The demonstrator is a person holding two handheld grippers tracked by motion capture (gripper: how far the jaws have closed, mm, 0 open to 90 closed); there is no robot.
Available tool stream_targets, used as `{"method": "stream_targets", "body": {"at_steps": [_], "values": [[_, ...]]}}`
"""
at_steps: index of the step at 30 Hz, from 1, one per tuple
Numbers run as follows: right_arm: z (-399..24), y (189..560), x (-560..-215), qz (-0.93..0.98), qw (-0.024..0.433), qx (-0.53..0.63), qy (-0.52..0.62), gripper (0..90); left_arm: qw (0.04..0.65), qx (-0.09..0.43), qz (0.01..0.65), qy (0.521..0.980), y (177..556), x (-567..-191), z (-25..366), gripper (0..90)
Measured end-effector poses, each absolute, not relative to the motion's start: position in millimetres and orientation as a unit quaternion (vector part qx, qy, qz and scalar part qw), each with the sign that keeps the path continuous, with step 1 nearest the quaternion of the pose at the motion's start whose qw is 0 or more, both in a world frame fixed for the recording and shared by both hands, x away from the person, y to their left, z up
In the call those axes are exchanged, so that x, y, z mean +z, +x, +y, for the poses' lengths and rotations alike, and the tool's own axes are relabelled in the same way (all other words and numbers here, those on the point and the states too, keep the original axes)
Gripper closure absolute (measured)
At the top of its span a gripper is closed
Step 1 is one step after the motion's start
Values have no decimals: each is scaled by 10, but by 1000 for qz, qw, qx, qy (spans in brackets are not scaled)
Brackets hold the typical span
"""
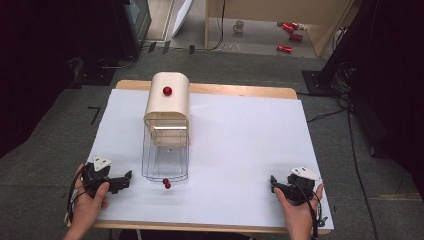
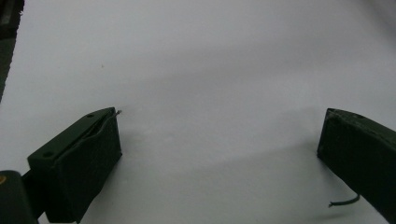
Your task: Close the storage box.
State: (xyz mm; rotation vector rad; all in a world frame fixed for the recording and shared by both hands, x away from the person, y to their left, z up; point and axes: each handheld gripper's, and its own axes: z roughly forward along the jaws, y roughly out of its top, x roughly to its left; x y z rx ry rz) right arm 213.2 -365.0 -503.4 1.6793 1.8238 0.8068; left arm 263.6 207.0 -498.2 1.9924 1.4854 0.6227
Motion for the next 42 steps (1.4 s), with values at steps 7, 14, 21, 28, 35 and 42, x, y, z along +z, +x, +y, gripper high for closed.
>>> {"method": "stream_targets", "body": {"at_steps": [7,14,21,28,35,42], "values": [[-3602,2104,-5016,662,264,295,637,57,286,234,556,745,2636,-4983,2069,0],[-3474,2062,-4868,652,268,318,634,30,286,233,555,745,2636,-4982,2070,0],[-3264,2050,-4731,661,257,340,617,0,286,233,556,745,2636,-4982,2070,0],[-2975,2058,-4588,666,250,357,606,0,286,233,555,745,2636,-4982,2070,0],[-2635,2070,-4486,685,241,374,576,0,286,232,556,745,2636,-4982,2070,0],[-2257,2083,-4442,710,226,387,543,0,287,233,556,745,2636,-4983,2069,0]]}}
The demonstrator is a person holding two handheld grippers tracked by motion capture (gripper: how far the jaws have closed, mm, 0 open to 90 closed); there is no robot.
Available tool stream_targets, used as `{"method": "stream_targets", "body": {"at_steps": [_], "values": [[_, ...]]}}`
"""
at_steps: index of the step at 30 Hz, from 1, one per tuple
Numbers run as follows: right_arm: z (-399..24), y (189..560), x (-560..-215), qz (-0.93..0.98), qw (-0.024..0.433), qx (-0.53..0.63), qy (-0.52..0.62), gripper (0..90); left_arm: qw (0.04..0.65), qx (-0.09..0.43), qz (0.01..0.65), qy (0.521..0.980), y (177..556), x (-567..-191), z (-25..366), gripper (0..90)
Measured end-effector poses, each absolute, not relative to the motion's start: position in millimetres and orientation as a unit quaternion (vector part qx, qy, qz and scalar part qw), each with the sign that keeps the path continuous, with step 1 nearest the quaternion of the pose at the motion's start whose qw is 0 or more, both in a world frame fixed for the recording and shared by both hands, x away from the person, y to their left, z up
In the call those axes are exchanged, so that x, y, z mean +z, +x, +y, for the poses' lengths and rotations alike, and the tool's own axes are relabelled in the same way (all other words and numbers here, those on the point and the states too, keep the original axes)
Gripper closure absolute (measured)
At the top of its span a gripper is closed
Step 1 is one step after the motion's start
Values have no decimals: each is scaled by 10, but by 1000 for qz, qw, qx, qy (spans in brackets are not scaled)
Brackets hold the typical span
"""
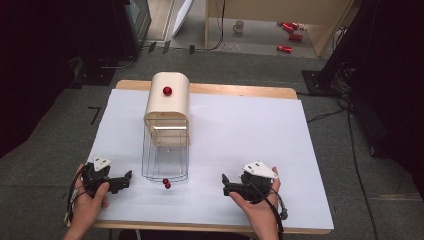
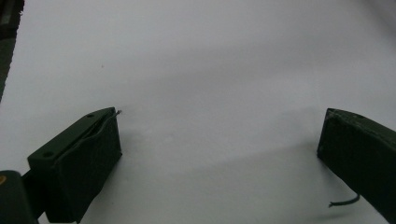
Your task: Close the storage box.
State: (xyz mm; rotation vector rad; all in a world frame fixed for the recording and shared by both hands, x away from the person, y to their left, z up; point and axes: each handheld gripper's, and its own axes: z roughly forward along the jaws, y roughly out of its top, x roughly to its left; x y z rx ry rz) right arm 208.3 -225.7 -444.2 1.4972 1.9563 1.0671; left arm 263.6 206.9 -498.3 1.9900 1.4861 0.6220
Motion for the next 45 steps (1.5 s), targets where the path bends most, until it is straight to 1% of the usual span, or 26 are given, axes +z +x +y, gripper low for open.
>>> {"method": "stream_targets", "body": {"at_steps": [12,28,34,45], "values": [[-1728,2128,-4501,743,195,401,499,0,287,232,556,745,2637,-4983,2069,0],[-1175,2163,-4619,766,157,416,464,0,287,232,556,745,2637,-4983,2070,0],[-989,2165,-4671,769,149,424,455,0,287,232,556,745,2637,-4983,2069,0],[-814,2181,-4658,763,154,434,454,0,286,232,556,745,2637,-4982,2070,0]]}}
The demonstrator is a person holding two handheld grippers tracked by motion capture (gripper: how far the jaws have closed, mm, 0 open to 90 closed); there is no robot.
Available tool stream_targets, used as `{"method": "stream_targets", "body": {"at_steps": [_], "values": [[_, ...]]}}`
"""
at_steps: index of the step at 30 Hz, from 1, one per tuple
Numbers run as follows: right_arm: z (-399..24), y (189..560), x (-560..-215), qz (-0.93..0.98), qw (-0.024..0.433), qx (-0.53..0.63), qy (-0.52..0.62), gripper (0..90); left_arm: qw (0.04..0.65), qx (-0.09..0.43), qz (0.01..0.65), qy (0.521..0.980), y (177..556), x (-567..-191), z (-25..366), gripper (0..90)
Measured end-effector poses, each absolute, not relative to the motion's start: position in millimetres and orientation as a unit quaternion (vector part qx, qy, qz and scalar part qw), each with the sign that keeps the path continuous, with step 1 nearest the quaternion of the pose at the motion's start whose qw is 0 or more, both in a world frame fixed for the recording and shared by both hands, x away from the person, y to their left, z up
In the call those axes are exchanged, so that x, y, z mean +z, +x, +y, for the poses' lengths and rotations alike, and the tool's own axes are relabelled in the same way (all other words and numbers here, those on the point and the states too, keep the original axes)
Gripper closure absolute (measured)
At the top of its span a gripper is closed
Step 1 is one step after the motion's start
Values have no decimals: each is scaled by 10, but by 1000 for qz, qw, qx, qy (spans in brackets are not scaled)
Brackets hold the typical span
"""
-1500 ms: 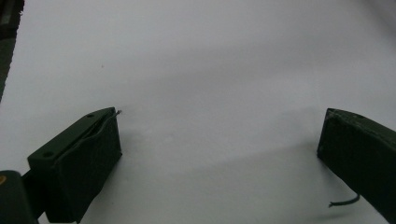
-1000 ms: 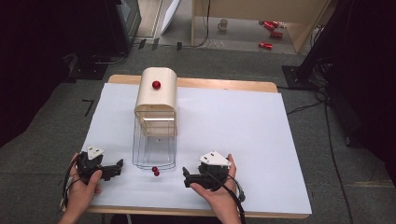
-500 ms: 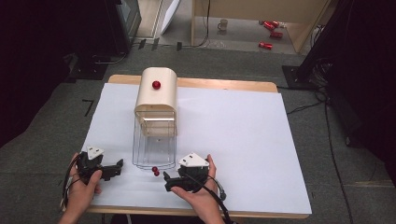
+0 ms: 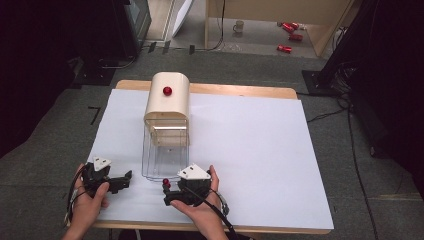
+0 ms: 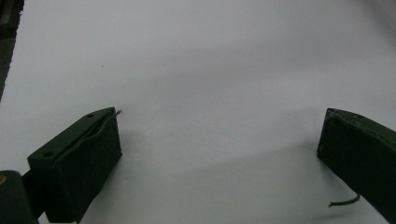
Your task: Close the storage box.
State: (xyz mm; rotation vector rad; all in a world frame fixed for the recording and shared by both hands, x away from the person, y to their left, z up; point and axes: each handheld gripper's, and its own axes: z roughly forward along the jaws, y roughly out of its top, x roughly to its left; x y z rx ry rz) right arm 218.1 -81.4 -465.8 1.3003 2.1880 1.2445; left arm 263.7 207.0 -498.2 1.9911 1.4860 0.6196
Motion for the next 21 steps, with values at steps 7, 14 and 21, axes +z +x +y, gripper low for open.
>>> {"method": "stream_targets", "body": {"at_steps": [7,14,21], "values": [[-791,2151,-4645,767,167,435,441,58,286,232,556,745,2638,-4982,2071,0],[-781,2156,-4661,768,173,431,441,68,287,232,556,745,2638,-4982,2070,0],[-787,2152,-4678,767,179,428,443,105,286,232,556,745,2638,-4982,2070,0]]}}
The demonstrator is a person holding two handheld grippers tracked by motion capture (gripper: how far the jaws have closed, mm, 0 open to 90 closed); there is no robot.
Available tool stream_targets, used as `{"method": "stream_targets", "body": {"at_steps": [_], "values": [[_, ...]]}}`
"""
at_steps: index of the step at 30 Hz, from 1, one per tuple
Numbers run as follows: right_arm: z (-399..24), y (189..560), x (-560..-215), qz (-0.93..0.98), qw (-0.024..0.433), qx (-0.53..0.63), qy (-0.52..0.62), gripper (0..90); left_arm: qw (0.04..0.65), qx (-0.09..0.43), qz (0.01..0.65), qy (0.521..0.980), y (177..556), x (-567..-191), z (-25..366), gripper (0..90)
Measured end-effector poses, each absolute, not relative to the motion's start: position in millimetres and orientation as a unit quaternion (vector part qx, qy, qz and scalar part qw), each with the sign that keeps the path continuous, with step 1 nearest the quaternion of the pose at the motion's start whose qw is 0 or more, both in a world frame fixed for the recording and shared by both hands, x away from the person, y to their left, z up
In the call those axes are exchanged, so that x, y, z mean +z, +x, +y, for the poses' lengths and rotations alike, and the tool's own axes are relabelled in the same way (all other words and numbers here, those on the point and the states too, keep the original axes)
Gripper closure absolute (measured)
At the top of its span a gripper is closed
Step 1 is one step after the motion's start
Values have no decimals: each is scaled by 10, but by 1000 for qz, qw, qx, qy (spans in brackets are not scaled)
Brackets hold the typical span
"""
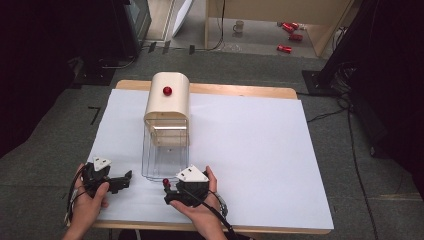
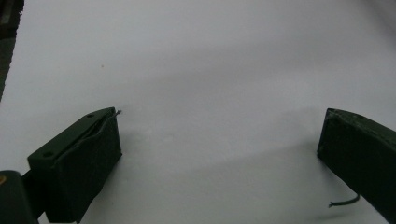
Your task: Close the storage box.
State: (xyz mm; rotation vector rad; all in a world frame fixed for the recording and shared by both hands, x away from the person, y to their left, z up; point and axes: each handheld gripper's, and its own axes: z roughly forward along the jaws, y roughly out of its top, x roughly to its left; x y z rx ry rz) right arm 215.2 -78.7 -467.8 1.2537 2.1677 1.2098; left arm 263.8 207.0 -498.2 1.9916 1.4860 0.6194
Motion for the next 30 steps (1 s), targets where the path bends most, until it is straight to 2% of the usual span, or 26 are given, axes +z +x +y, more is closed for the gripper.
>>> {"method": "stream_targets", "body": {"at_steps": [30], "values": [[-810,2250,-4389,741,173,460,457,137,286,232,556,745,2638,-4982,2071,0]]}}
